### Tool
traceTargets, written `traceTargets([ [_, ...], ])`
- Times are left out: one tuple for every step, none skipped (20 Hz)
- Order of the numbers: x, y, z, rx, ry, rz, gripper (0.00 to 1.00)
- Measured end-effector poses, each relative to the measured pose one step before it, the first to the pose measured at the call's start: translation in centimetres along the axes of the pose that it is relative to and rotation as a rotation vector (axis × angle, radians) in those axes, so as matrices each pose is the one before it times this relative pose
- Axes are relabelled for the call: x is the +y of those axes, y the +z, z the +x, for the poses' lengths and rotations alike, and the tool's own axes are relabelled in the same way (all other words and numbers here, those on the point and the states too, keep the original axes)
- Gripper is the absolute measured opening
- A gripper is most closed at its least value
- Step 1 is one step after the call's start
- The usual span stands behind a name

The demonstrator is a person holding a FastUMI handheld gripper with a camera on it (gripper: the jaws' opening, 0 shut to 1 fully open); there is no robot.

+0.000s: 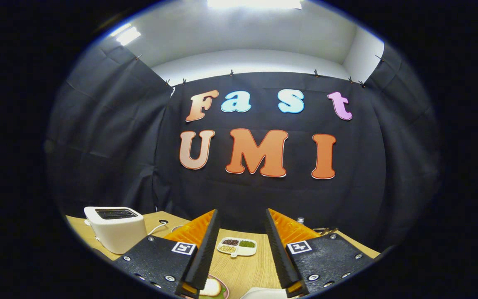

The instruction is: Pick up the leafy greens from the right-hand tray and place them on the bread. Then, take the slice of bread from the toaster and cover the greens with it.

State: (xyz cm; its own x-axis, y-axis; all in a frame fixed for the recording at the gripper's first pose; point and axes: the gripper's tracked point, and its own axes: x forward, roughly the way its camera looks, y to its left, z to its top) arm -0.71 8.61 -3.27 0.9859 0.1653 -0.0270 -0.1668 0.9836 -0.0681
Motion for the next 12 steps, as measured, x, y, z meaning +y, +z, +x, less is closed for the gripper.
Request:
traceTargets([
  [0.265, 0.023, 0.030, -0.00474, 0.00582, 0.00116, 0.68],
  [0.076, 0.030, -0.078, -0.00380, 0.00239, 0.00138, 0.73],
  [0.154, 0.037, -0.037, -0.00916, 0.00448, 0.00313, 0.76],
  [0.258, 0.116, -0.108, -0.00816, 0.00802, 0.00272, 0.81],
  [0.201, 0.030, -0.090, -0.00967, 0.00685, 0.00101, 0.84],
  [0.051, 0.034, 0.046, -0.00717, 0.00443, -0.00281, 0.86],
  [0.043, 0.020, -0.025, -0.00360, 0.00001, -0.00356, 0.88],
  [0.049, 0.088, -0.091, -0.00472, 0.00134, -0.00227, 0.89],
  [0.116, 0.125, -0.124, -0.00516, 0.00326, -0.00259, 0.90],
  [0.119, 0.133, 0.034, -0.00775, 0.00308, -0.00176, 0.92],
  [0.064, 0.117, -0.071, -0.00647, 0.00211, -0.00318, 0.92],
  [0.018, 0.019, -0.109, -0.00371, -0.00031, -0.00449, 0.93],
])
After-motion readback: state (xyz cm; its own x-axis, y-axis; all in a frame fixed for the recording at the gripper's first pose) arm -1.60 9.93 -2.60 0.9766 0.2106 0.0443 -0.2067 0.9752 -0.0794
